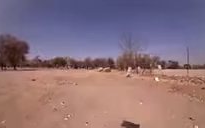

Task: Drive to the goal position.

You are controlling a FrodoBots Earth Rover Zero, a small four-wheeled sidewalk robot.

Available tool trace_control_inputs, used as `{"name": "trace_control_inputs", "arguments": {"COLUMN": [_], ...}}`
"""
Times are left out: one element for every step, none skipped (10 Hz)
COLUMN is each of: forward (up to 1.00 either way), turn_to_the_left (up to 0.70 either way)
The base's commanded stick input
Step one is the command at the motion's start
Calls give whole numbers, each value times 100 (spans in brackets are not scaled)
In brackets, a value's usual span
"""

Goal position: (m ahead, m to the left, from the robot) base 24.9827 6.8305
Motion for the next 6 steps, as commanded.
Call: {"name": "trace_control_inputs", "arguments": {"forward": [50, 50, 50, 50, 50, 50], "turn_to_the_left": [0, 0, 0, 0, 0, 0]}}
